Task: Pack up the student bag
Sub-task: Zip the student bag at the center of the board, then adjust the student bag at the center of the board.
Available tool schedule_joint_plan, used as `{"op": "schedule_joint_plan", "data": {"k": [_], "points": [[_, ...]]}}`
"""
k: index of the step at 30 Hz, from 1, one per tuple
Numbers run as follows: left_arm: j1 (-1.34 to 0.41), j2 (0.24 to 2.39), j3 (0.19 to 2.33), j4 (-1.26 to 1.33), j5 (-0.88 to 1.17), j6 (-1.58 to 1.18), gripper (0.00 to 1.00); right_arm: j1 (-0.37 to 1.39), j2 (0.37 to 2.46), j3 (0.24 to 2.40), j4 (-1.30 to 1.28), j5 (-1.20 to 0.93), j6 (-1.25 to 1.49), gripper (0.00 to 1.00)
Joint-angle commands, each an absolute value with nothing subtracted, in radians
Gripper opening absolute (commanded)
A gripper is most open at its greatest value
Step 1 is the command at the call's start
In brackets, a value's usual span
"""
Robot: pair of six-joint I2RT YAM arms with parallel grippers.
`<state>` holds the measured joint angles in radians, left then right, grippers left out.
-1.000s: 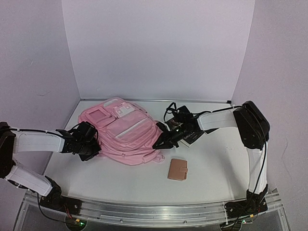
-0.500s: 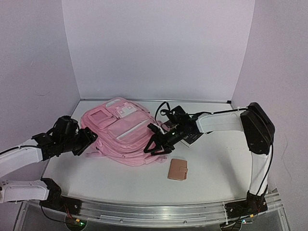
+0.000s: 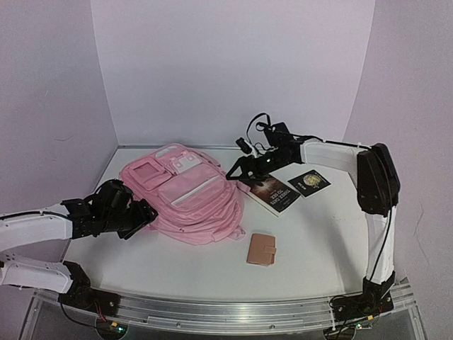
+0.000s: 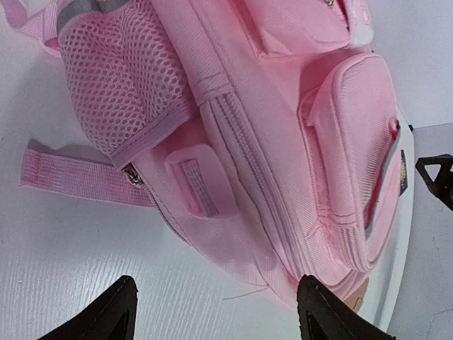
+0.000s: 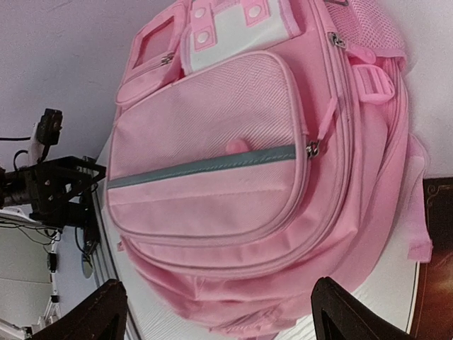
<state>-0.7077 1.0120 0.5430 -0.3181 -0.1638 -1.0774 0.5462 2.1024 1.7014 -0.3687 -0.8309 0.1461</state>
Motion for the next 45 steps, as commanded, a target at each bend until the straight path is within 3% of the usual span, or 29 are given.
{"op": "schedule_joint_plan", "data": {"k": [1,12,19,25,31,36,45], "points": [[-0.716,1.103,0.566,-0.174,-0.177,-1.109,0.75,0.558,2.215,1.785,-0.419,-0.802,0.113,0.85],[-0.652,1.315,0.652,-0.148,-0.187,-1.117,0.54,0.683,2.249,1.679,-0.415,-0.911,0.110,0.68],[-0.490,1.312,0.701,-0.166,-0.116,-1.015,0.44,0.819,2.179,1.603,-0.391,-0.959,0.142,0.66],[-0.411,1.352,0.857,-0.319,-0.155,-0.896,0.54,0.886,2.109,1.652,-0.387,-0.983,0.160,0.67],[-0.415,1.255,0.906,-0.403,-0.139,-0.796,0.69,0.692,2.033,1.675,-0.405,-0.936,0.119,0.69],[-0.458,1.192,0.908,-0.419,-0.067,-0.714,0.72,0.573,2.062,1.723,-0.453,-0.848,0.031,0.67],[-0.524,1.211,0.870,-0.408,-0.049,-0.739,0.71,0.566,2.182,1.826,-0.500,-0.776,-0.052,0.58]]}}
